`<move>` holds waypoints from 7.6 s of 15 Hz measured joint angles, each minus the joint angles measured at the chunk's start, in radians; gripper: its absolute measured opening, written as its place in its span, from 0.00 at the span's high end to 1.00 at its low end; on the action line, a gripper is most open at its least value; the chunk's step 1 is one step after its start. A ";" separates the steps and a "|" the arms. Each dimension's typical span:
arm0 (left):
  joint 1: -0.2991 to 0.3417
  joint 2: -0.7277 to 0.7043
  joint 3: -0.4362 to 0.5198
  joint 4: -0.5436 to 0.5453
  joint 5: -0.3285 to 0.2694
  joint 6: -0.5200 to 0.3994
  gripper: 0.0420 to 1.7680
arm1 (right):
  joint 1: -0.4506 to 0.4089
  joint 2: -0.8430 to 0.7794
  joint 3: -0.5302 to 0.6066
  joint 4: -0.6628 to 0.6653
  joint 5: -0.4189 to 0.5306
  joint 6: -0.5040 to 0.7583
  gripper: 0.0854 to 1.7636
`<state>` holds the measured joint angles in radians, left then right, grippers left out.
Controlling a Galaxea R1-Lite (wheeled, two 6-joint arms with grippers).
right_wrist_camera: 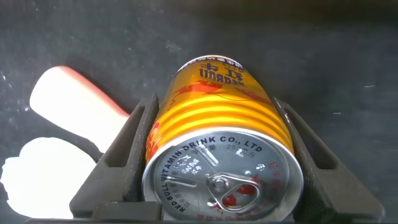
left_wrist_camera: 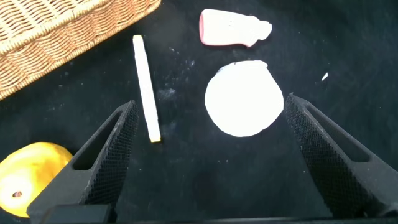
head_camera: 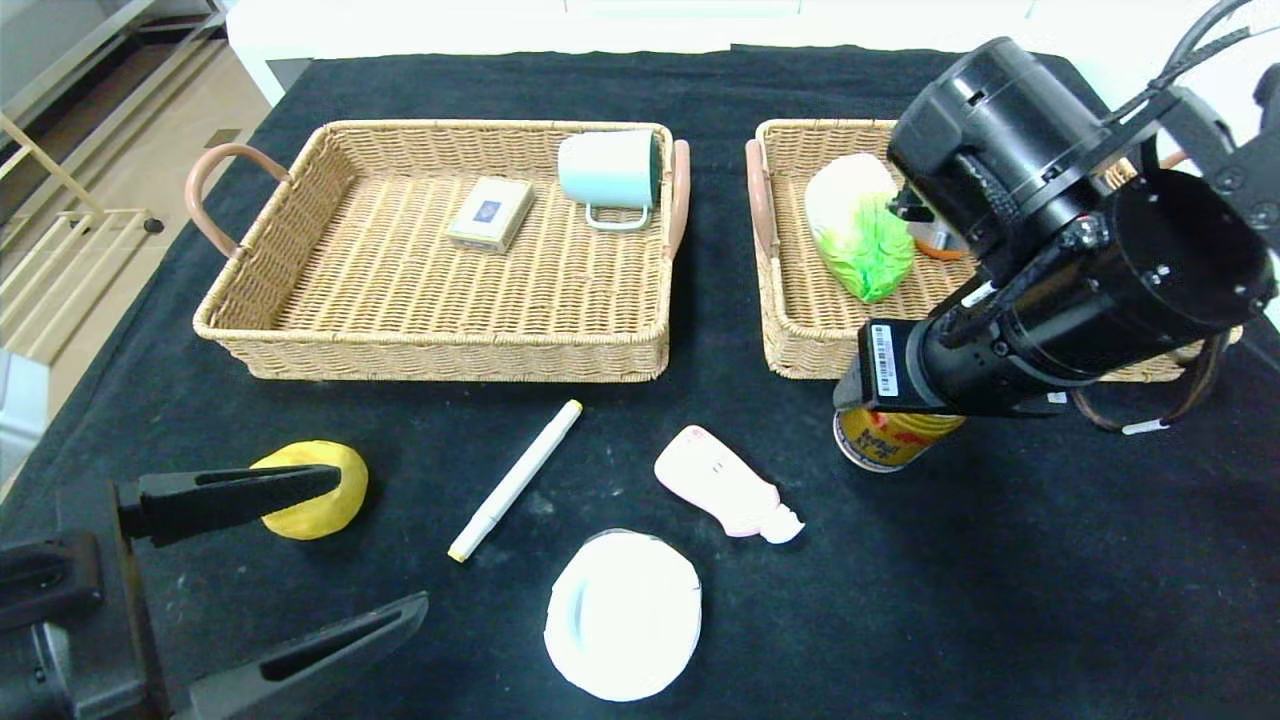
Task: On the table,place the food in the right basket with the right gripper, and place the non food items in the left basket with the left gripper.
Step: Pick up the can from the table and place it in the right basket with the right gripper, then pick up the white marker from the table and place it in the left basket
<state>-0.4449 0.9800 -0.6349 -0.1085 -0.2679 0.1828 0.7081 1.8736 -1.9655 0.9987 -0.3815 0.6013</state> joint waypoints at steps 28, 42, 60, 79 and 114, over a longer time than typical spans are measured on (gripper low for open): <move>0.000 -0.012 -0.010 -0.002 0.003 -0.003 0.03 | -0.336 -0.072 0.005 -0.351 -0.057 -0.272 0.32; 0.002 -0.012 -0.008 -0.003 0.003 0.000 0.03 | -0.331 -0.044 0.006 -0.404 -0.053 -0.295 0.14; 0.001 -0.005 -0.020 0.002 0.054 0.019 0.03 | -0.209 -0.457 0.840 -0.949 0.350 -0.534 0.04; -0.086 0.136 -0.286 0.275 0.396 0.025 0.03 | -0.172 -0.628 1.414 -1.496 0.612 -0.720 0.04; -0.096 0.754 -0.688 0.470 0.578 -0.026 0.34 | -0.258 -0.662 1.389 -1.496 0.622 -0.721 0.03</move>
<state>-0.5406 1.7343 -1.3230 0.3613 0.3098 0.1566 0.4498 1.2117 -0.5762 -0.4972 0.2409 -0.1202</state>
